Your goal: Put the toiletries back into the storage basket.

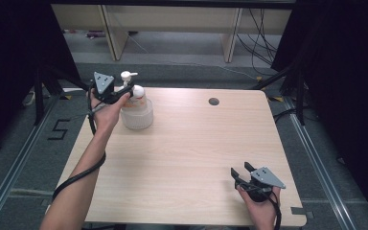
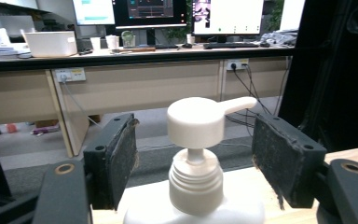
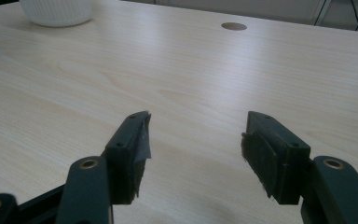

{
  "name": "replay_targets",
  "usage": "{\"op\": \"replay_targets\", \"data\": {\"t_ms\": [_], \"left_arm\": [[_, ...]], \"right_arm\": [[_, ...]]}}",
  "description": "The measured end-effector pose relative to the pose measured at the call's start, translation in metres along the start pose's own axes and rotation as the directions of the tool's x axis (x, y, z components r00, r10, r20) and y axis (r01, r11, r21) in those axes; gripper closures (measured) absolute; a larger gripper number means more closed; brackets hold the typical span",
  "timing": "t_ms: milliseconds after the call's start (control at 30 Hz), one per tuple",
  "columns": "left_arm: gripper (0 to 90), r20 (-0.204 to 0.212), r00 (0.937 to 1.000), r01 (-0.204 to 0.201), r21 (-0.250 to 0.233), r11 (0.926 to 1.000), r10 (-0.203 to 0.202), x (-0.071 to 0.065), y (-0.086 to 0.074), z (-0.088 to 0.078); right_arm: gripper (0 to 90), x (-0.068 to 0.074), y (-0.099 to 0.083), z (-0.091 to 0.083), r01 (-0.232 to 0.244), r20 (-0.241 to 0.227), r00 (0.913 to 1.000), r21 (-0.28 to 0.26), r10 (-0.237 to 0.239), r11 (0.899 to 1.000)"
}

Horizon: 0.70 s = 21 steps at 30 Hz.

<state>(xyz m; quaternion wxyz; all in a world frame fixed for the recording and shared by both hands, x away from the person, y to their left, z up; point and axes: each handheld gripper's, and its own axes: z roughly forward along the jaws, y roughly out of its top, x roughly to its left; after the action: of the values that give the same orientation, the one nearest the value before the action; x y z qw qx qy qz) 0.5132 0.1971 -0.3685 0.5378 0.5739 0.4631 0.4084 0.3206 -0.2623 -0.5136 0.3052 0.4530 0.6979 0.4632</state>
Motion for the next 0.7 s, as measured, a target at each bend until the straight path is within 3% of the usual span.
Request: {"op": "replay_targets", "data": {"t_ms": [167,200,333,700], "left_arm": [[29.3,0.004,1.0000,-0.001,0.006,1.0000,0.001,-0.002,0.000,-0.008],[29.2,0.005,1.0000,-0.001,0.005,1.0000,0.001,-0.002,-0.001,-0.009],[29.2,0.011,0.9999,0.001,0.008,1.0000,-0.001,-0.002,-0.003,-0.016],[29.4,0.033,0.9994,-0.007,0.016,0.9998,0.006,-0.001,-0.024,-0.043]], "right_arm": [[41.1,0.000,0.000,0.000,0.004,0.002,1.0000,0.008,-0.004,1.000],[41.1,0.002,0.000,0.001,-0.026,-0.013,0.9996,0.000,0.026,1.000],[41.0,0.000,0.000,-0.001,-0.005,0.003,1.0000,0.009,0.005,1.000],[41.0,0.000,0.000,-0.001,-0.009,0.005,0.9999,0.011,0.009,1.000]]}}
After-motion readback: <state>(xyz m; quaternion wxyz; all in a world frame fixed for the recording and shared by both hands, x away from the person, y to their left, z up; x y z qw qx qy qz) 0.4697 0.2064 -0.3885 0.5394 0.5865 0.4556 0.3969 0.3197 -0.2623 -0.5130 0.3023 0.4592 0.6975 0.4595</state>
